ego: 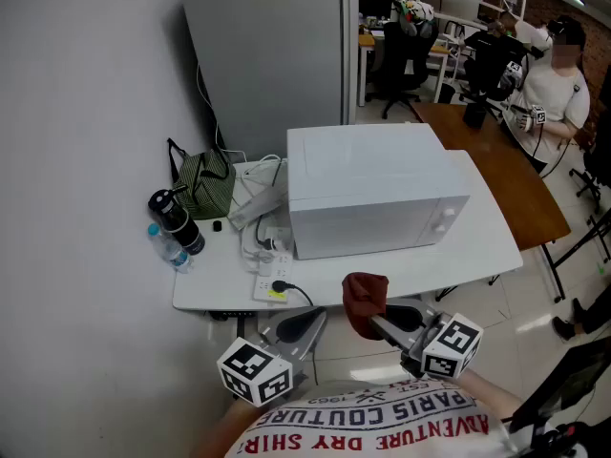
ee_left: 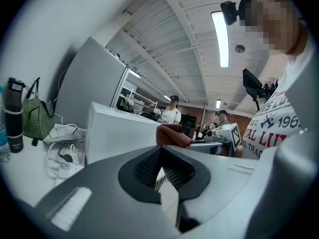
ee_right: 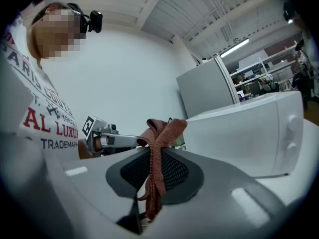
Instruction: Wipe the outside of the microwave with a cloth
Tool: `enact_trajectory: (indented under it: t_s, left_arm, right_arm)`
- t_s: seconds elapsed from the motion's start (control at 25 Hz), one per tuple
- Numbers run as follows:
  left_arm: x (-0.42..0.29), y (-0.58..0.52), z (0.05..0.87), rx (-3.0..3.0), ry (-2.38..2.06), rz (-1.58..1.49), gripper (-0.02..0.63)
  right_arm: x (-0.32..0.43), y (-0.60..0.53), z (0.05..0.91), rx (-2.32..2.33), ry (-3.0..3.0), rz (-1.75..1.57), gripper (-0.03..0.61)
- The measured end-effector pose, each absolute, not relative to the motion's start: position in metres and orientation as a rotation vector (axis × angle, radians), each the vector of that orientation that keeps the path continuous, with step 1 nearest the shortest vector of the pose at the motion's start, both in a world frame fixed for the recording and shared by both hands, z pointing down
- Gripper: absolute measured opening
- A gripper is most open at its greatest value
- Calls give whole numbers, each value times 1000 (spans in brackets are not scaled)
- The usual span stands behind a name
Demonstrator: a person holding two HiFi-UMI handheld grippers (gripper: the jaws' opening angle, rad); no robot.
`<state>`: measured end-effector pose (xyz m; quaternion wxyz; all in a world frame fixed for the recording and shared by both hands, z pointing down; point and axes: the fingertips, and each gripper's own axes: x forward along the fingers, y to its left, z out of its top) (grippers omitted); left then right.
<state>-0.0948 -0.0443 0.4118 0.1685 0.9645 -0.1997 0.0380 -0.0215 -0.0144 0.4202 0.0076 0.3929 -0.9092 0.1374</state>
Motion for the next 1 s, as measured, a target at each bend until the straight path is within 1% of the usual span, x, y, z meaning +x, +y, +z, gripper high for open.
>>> enact_trajectory:
  t_s: [0.36,0.64,0.84,1.0]
  left_arm:
    - [-138,-62,415,2674,-785,87,2]
    - [-183,-62,425,2540,-1040,105,2]
    - [-224,-57,430,2429,-1235,135,2]
    - [-251,-53,431,2346,-1354,127,2]
  right_arm:
    - [-64,-82,433,1054,-2829,204,43]
    - [-82,-148,510,1026,-2623,-23,43]
    - [-94,-186,563,995,-2536,-30,43]
    - [-95,-212,575,1033,-2524,-9,43]
